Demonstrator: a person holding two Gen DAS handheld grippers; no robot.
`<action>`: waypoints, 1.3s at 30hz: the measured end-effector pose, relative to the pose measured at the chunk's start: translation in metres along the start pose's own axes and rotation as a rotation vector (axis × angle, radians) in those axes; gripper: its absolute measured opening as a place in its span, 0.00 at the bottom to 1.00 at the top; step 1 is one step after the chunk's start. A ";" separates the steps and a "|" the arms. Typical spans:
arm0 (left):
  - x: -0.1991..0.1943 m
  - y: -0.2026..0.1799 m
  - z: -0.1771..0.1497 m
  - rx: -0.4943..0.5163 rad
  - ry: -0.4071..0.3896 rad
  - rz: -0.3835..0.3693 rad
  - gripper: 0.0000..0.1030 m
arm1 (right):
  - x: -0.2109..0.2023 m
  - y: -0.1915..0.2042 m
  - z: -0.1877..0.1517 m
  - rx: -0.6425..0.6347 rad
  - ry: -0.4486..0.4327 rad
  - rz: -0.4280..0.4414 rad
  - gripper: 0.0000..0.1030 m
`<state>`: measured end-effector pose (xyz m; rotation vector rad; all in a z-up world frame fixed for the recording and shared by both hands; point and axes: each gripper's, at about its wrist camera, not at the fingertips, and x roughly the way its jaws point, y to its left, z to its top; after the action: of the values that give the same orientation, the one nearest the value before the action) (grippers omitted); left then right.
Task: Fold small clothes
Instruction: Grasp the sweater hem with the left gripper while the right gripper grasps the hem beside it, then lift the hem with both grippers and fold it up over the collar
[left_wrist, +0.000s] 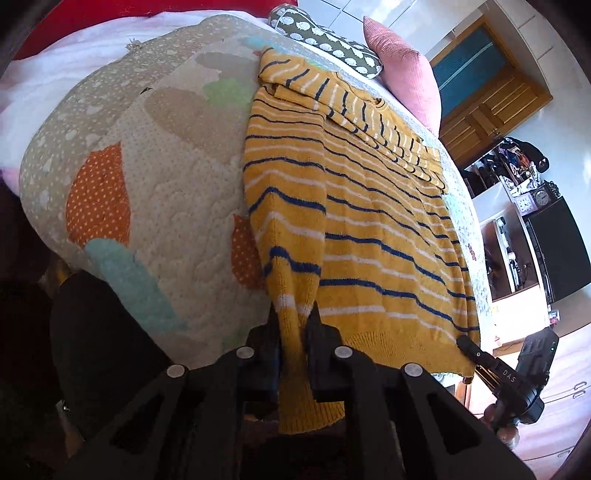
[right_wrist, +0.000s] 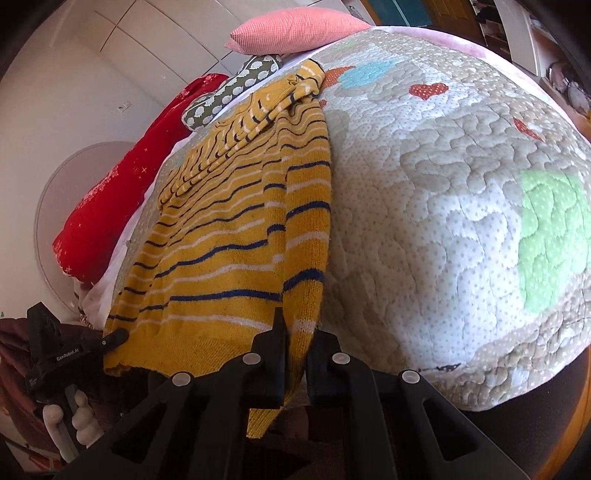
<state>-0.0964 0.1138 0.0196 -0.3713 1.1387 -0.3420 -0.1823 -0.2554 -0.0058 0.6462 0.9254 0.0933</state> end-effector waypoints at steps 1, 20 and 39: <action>-0.001 0.002 -0.003 -0.002 0.002 0.001 0.11 | 0.000 -0.003 -0.003 0.008 0.010 -0.002 0.07; 0.016 0.045 -0.026 -0.160 0.062 -0.120 0.21 | 0.004 -0.028 -0.018 0.046 0.053 -0.064 0.41; 0.038 -0.005 -0.022 0.104 0.143 -0.169 0.08 | 0.032 -0.016 -0.008 -0.032 0.086 -0.018 0.07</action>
<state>-0.1022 0.0898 -0.0169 -0.3564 1.2265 -0.5811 -0.1719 -0.2536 -0.0411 0.6077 1.0105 0.1207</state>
